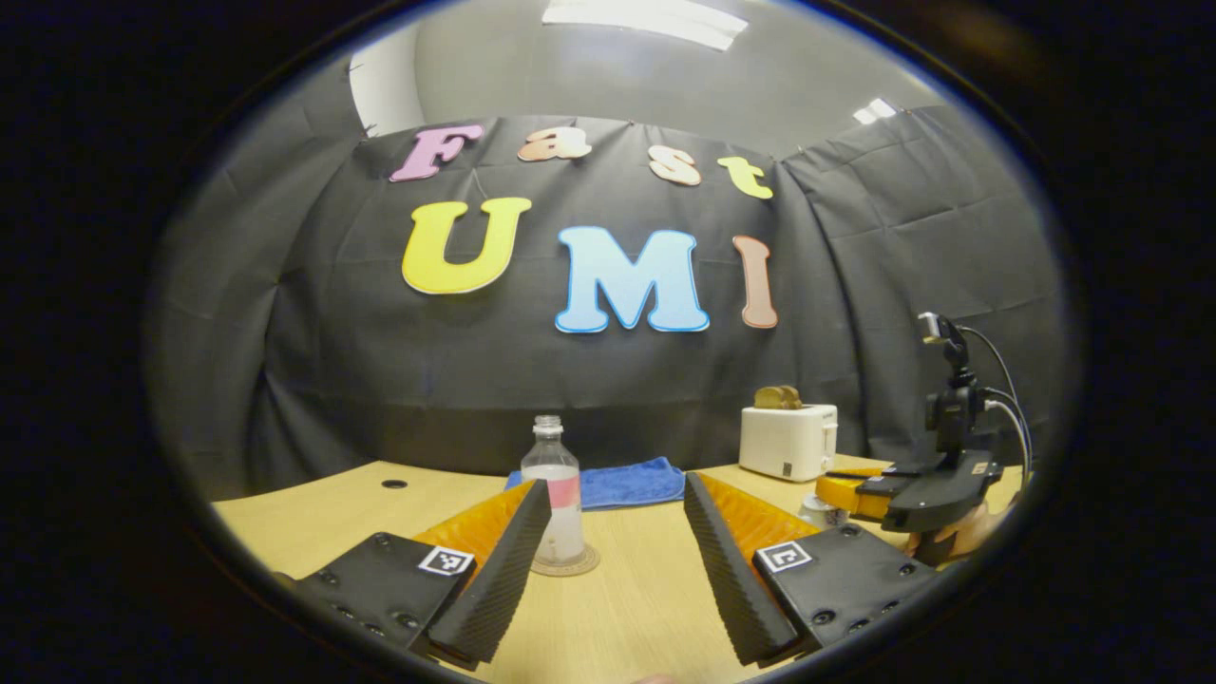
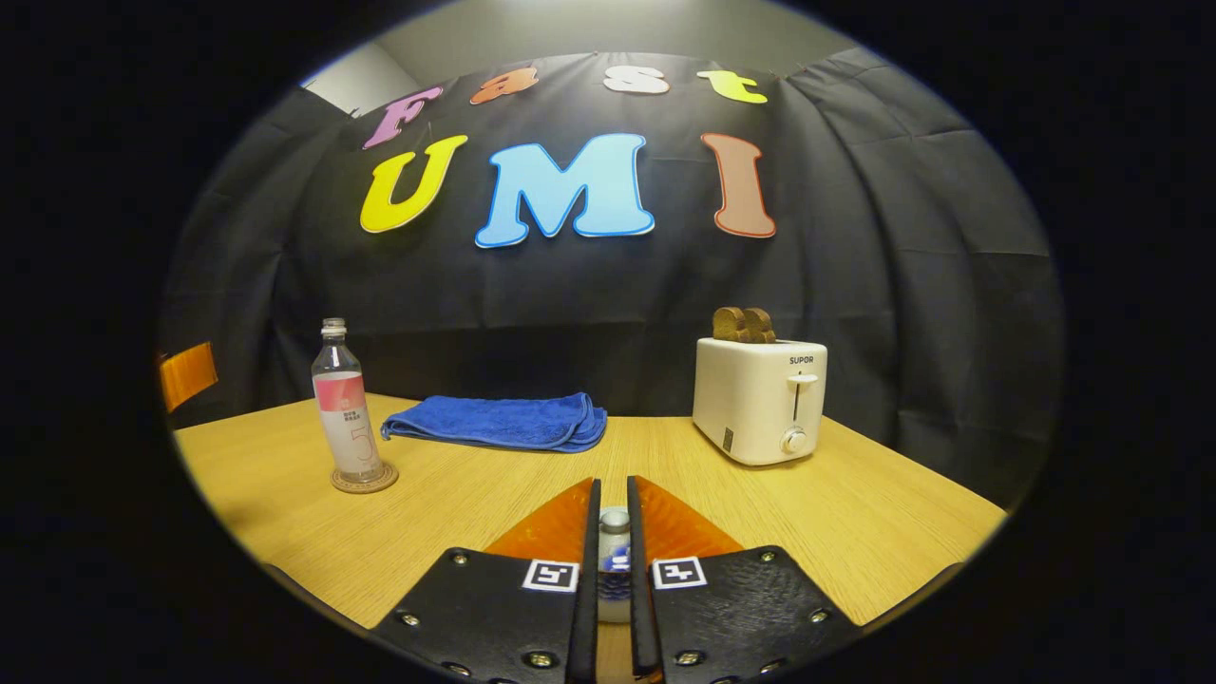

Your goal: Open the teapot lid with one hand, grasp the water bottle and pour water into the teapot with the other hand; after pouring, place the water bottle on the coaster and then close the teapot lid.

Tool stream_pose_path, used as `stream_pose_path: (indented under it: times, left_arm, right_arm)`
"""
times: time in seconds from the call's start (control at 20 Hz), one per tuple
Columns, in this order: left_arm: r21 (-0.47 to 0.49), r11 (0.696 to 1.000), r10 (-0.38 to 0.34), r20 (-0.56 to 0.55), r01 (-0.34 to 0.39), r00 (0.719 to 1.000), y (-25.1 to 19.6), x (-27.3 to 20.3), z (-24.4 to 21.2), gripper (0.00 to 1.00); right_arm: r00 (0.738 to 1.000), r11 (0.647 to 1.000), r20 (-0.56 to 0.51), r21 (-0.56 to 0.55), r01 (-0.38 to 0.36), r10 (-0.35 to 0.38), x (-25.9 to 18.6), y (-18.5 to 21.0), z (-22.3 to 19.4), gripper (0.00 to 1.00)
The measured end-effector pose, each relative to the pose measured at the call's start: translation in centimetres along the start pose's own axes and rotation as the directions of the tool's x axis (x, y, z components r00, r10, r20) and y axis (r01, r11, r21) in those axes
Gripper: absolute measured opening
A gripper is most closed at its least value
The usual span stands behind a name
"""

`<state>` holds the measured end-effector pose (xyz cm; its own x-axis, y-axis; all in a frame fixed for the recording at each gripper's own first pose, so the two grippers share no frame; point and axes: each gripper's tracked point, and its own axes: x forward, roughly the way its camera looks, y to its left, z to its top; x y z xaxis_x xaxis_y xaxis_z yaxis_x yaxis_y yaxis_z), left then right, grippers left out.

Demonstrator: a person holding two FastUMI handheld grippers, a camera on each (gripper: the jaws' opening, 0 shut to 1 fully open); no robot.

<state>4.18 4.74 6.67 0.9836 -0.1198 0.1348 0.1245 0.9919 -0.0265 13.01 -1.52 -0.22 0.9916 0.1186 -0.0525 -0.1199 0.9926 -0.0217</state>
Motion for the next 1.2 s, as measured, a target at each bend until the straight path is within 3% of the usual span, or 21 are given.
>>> stream_pose_path:
  times: [0.25,0.4,0.75,1.2]
  left_arm:
    - [0.008,1.0,0.0,-0.007,0.0,1.0,-0.1,-0.5,0.3,0.98]
    - [-0.001,1.0,-0.002,-0.011,0.002,1.0,-0.8,-1.0,0.5,0.98]
    - [-0.056,0.998,0.008,-0.051,-0.011,0.999,-3.5,-4.0,-1.5,0.98]
    - [-0.038,0.999,0.021,-0.055,-0.023,0.998,-8.1,-6.4,-3.1,0.98]
  right_arm:
    - [0.997,1.0,0.083,-0.02,0.0,0.002,-2.6,0.1,3.5,0.25]
    - [0.998,0.999,0.064,-0.036,-0.021,0.023,-6.1,1.3,4.0,0.35]
    - [0.997,1.0,0.073,0.004,-0.011,0.01,-13.6,2.9,2.5,0.36]
    - [0.997,0.999,0.074,0.024,-0.02,0.018,-15.1,4.6,1.7,0.36]
